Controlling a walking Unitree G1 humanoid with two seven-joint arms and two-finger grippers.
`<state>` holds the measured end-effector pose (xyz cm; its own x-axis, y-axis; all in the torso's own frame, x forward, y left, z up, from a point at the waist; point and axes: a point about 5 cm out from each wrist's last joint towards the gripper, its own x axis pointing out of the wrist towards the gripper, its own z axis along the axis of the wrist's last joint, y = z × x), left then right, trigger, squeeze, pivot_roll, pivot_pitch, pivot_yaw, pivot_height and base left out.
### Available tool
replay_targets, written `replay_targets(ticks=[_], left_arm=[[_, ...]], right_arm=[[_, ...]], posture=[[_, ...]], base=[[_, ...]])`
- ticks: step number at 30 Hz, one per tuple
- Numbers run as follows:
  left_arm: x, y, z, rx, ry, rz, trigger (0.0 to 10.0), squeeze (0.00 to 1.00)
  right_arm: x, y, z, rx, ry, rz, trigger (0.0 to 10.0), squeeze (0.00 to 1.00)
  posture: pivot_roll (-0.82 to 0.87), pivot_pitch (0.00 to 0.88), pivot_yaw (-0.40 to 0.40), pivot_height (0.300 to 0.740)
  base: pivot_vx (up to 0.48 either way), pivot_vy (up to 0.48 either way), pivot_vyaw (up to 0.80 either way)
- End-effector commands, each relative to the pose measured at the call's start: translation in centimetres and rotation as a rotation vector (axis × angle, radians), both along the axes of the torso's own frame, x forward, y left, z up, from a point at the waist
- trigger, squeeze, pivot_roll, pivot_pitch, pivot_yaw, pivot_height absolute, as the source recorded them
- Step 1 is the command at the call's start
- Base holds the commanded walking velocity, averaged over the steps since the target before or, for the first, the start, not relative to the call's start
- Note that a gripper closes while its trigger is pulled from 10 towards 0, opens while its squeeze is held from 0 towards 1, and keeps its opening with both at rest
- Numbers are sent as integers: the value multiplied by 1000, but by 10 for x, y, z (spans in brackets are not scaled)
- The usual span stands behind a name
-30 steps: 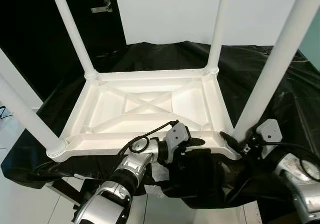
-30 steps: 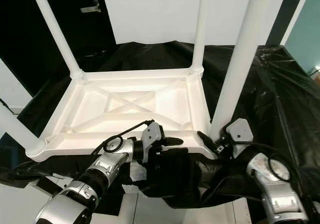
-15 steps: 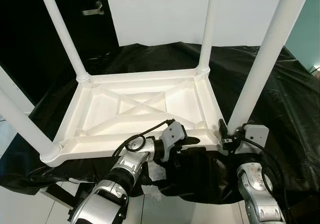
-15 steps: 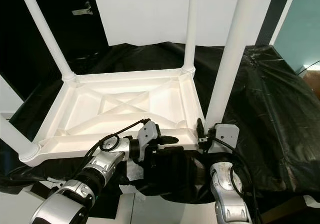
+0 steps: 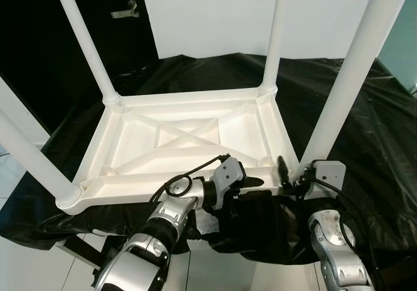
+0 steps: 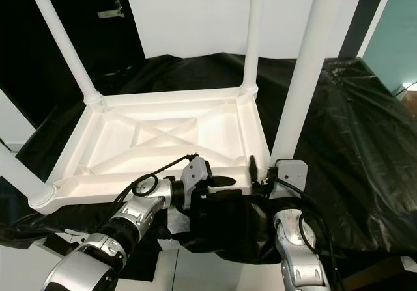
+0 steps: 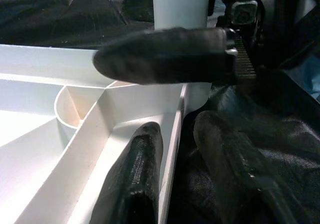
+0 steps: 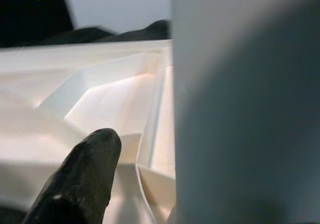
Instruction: Building children table
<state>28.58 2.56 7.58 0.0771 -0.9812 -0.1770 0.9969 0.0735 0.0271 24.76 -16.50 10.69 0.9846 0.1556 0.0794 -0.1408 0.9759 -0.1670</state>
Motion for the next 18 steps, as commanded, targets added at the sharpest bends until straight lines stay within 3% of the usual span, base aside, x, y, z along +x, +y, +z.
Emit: replay_targets(ticks=[1, 7, 11, 12, 13, 14, 18], left_arm=[[-24, 5, -40, 147, 160, -68, 10000, 0], [-25, 2, -39, 145, 159, -81, 10000, 0], [-25, 1, -39, 145, 158, -83, 10000, 0], [-25, 1, -39, 145, 158, -83, 10000, 0], [-25, 1, -39, 145, 158, -83, 10000, 0], [-24, 2, -38, 145, 157, -82, 10000, 0], [-24, 2, -39, 145, 156, -81, 10000, 0]], right_arm=[[-1, -11, -3, -93, 70, 169, 10000, 0], [4, -37, 12, -220, 131, 361, 10000, 0], [-1, -44, 17, -260, 176, 469, 10000, 0], [-3, -44, 16, -273, 187, 495, 4706, 0], [-3, -44, 16, -273, 187, 495, 4706, 0], [-5, -45, 14, -286, 199, 518, 0, 0], [-9, -47, 8, -306, 224, 550, 0, 0]], posture=[[-145, 0, 38, 740], [-160, 0, 42, 740], [-159, 0, 41, 740], [-155, 0, 39, 740], [-155, 0, 39, 740], [-153, 0, 39, 740], [-149, 0, 39, 740]], base=[[0, 0, 0], [0, 0, 0], [0, 0, 0], [0, 0, 0], [0, 0, 0], [0, 0, 0], [0, 0, 0]])
